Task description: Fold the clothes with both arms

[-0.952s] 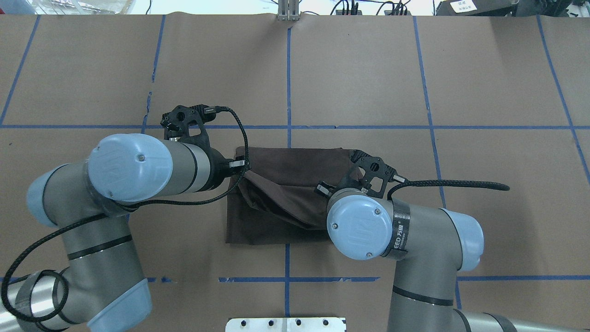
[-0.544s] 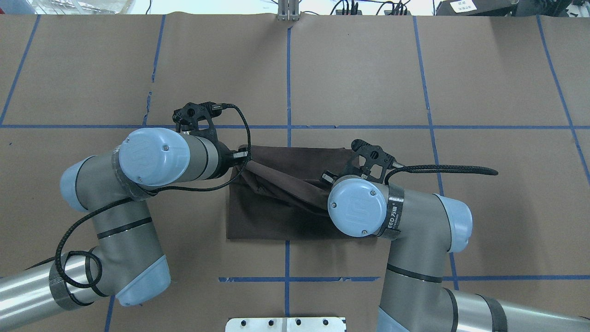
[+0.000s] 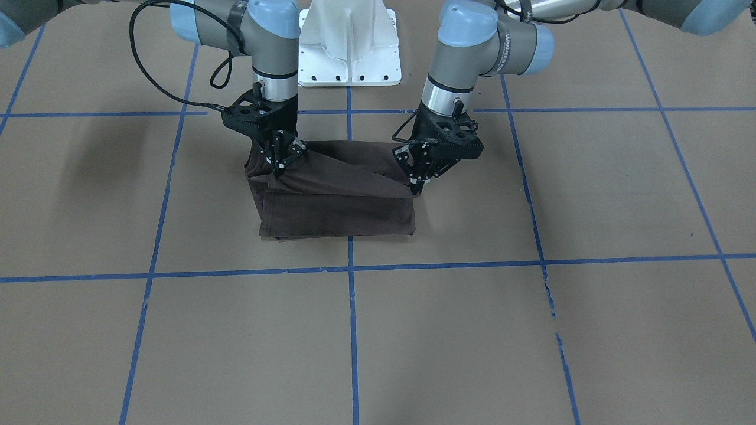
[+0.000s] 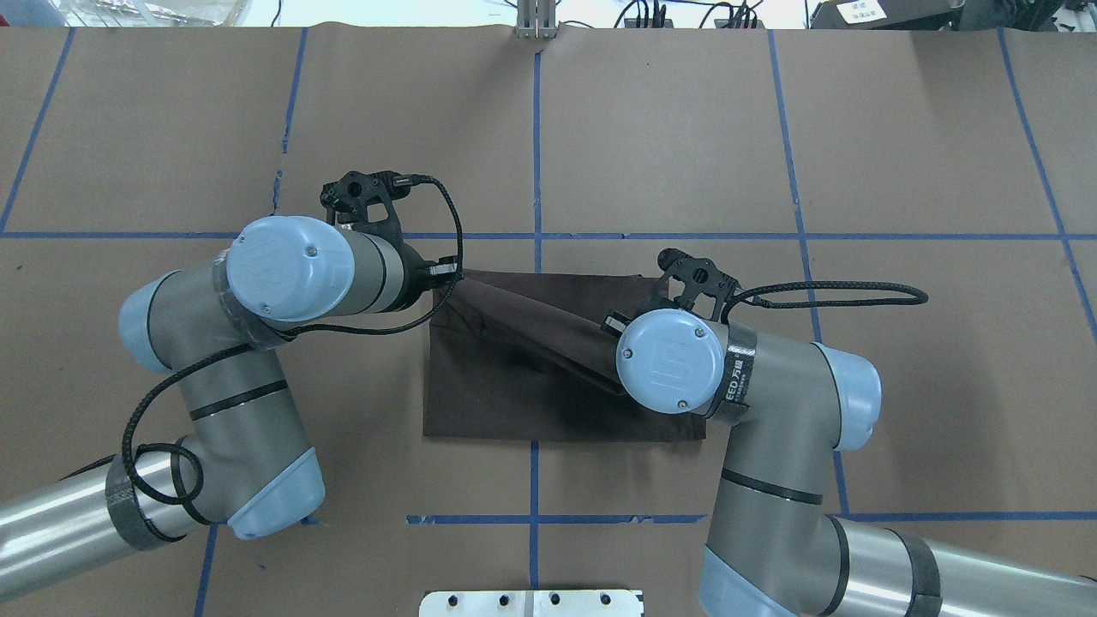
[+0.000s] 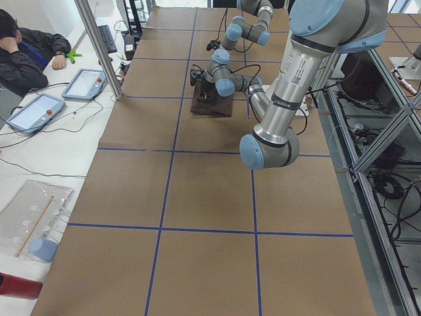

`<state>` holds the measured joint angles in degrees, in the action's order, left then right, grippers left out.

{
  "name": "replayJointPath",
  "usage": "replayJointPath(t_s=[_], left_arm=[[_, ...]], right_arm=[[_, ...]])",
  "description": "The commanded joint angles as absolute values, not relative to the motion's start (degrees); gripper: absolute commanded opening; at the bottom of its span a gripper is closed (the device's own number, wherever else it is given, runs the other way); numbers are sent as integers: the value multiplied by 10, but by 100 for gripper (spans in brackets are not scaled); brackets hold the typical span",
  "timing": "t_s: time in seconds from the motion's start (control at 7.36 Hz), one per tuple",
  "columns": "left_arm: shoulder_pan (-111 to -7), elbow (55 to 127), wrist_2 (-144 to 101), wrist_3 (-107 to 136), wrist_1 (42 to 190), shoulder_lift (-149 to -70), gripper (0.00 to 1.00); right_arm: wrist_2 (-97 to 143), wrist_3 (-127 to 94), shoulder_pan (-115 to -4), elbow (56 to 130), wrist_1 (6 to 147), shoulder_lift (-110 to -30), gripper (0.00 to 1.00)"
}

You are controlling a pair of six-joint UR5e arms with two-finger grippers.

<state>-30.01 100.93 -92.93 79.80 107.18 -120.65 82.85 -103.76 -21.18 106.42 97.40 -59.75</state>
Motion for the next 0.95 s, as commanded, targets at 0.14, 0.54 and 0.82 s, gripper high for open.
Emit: replayJointPath(t_s=[0.14, 0.54, 0.82], left_arm=[[-308, 962, -932, 713, 1122, -1212, 100], [-351, 967, -988, 633, 1124, -1198, 100], [-352, 967, -989, 633, 1136, -1195, 100]], right_arm=[[832, -948, -233, 1050, 973, -585, 100], [836, -922, -204, 1054, 976, -555, 100], [778, -868, -150, 1041, 981, -546, 100]])
